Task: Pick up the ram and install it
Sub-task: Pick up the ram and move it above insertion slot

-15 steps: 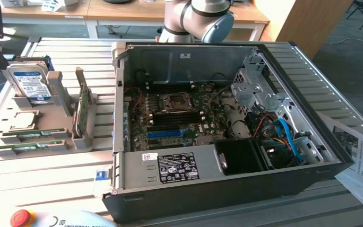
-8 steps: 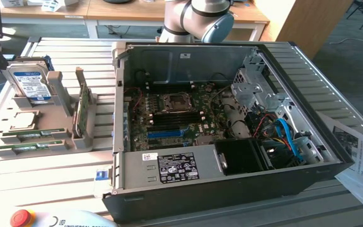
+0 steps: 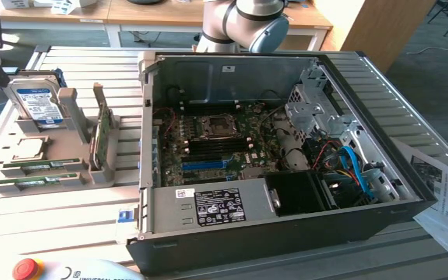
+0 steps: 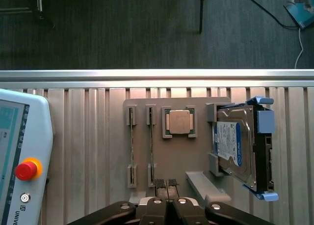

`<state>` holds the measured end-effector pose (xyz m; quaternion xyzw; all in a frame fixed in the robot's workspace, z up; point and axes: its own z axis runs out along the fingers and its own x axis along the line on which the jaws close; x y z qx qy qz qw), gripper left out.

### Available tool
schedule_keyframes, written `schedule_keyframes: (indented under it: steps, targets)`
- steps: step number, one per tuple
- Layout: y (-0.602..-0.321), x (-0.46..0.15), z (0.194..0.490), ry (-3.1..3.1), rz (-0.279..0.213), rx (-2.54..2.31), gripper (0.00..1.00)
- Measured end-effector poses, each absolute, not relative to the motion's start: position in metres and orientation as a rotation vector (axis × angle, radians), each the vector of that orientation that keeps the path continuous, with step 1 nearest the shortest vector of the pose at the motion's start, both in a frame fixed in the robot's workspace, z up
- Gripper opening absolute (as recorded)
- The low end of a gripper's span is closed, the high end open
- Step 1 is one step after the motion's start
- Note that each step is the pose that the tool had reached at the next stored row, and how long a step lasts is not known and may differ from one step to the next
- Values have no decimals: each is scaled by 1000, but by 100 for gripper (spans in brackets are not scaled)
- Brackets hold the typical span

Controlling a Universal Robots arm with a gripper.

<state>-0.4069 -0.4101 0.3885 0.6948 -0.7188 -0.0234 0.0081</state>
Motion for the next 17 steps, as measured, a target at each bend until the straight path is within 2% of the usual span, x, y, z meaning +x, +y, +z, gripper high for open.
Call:
schedule_keyframes:
  steps: [17]
  targets:
    - [-412, -407, 379, -2247, -73, 2172, 11]
